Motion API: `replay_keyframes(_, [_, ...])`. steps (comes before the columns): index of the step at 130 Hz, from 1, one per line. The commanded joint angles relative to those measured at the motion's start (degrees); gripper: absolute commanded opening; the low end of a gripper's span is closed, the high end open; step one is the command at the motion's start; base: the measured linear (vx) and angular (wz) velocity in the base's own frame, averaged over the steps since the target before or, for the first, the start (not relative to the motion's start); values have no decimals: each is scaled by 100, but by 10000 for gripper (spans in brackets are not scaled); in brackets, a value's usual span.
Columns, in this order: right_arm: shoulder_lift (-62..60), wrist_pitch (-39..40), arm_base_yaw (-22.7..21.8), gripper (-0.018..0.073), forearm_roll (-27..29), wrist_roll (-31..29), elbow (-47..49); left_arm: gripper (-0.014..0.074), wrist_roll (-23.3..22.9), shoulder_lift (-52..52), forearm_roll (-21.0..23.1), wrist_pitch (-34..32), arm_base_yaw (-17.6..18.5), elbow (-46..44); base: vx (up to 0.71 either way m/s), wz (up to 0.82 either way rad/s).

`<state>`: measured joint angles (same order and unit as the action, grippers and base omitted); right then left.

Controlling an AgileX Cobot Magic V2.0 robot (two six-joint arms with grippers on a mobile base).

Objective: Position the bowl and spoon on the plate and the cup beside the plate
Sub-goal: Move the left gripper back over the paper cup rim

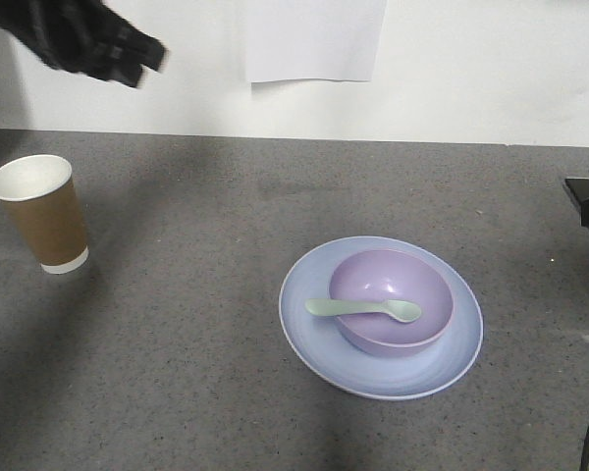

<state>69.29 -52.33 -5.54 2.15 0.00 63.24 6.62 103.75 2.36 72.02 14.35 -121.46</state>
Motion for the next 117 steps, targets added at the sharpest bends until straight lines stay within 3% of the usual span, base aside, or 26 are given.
replay_keyframes(1, [-139, 256, -32, -1, 12, -71, 151, 268, -109, -359, 16, -201, -416, -135, 0, 0])
replay_keyframes(29, [-139, 252, -32, -1, 12, -71, 151, 302, -230, -428, -236, -323, -1223, 317, 0, 0])
replay_keyframes(59, [-139, 252, -32, -1, 12, -71, 151, 375, -253, -428, -236, -477, -1795, 1074, 0, 0])
replay_keyframes(87, [-139, 252, -32, -1, 12, -71, 151, 453, -253, -422, -236, -648, -1993, 1470, 0, 0])
replay_keyframes(117, [-139, 254, -32, -1, 12, -71, 151, 455, -259, -177, -106, -644, -1993, 1582, 0, 0])
